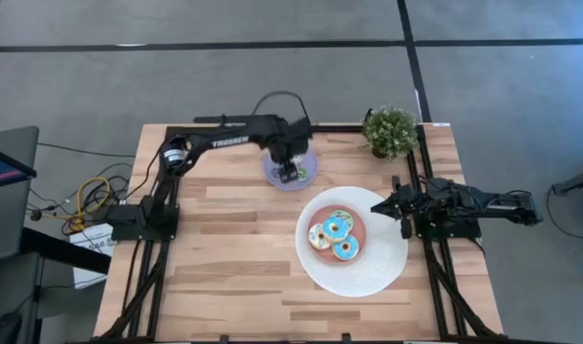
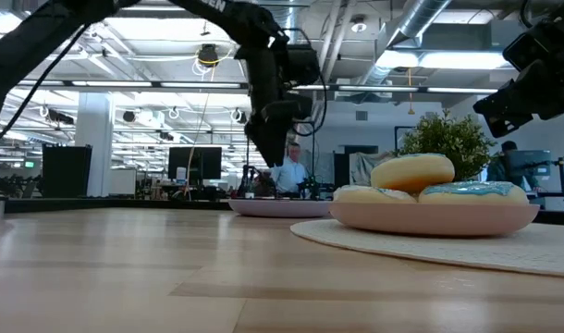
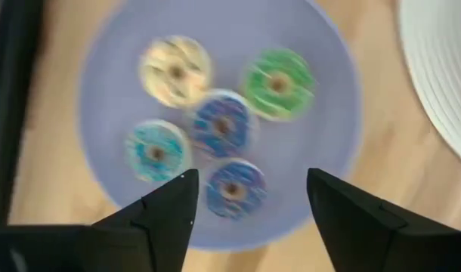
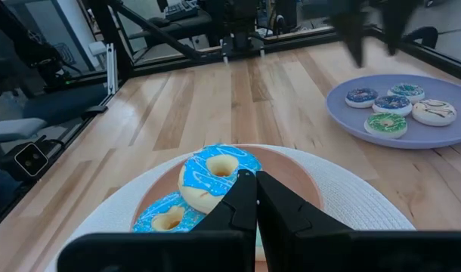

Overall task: Pick & Place donuts
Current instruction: Return to home position

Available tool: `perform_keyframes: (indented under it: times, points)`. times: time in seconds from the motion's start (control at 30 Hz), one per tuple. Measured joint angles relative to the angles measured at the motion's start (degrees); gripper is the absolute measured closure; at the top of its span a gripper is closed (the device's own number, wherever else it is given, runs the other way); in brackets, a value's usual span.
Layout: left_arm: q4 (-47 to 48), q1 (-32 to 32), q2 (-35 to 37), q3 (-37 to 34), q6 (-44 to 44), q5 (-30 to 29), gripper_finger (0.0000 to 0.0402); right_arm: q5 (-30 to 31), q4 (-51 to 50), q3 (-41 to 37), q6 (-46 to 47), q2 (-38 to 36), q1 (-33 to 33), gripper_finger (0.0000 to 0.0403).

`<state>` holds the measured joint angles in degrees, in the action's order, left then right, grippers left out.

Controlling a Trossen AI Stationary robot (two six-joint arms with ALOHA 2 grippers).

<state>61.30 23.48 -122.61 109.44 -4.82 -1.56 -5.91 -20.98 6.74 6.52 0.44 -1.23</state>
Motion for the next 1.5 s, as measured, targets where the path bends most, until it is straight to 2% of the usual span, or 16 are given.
perform_keyframes:
  times: [0.1,0.23,0.43,0.57,0.7,0.87,1.07,1.23,1.37,1.4,1.5]
  points:
    - [-4.4,-3.5,3.8,-6.7,-0.7,-0.7,0.0186,0.0,0.0,0.0,0.0,0.0,0.0,0.0403]
    - [-16.5,-6.4,13.4,-22.0,-2.0,1.2,0.0247,0.0,0.0,0.0,0.0,0.0,0.0,0.0403]
    - [-34.5,-7.9,34.1,-47.3,1.1,1.2,0.0343,0.0,0.0,0.0,0.0,0.0,0.0,0.0403]
    - [-48.9,-10.2,48.4,-62.3,2.8,2.1,0.0386,0.0,0.0,0.0,0.0,0.0,0.0,0.0403]
    - [-61.3,-15.1,61.3,-76.8,4.4,3.4,0.0398,0.0,0.0,0.0,0.0,0.0,0.0,0.0403]
    - [-71.9,-22.2,76.6,-92.0,6.1,-4.1,0.0397,0.0,0.0,0.0,0.0,0.0,0.0,0.0403]
    - [-70.2,-25.9,94.6,-100.5,4.7,-3.3,0.04,0.0,0.0,0.0,0.0,0.0,0.0,0.0403]
    - [-59.9,-26.7,108.6,-101.3,2.4,3.4,0.04,0.0,0.0,0.0,0.0,0.0,0.0,0.0403]
    - [-52.7,-26.6,120.3,-101.3,0.0,4.7,0.04,0.0,0.0,0.0,0.0,0.0,0.0,0.0403]
    - [-51.6,-26.6,122.6,-101.3,-0.4,4.6,0.04,0.0,0.0,0.0,0.0,0.0,0.0,0.0403]
    - [-51.9,-26.6,122.3,-101.1,-0.7,3.4,0.04,0.0,0.0,0.0,0.0,-0.1,0.0,0.0403]
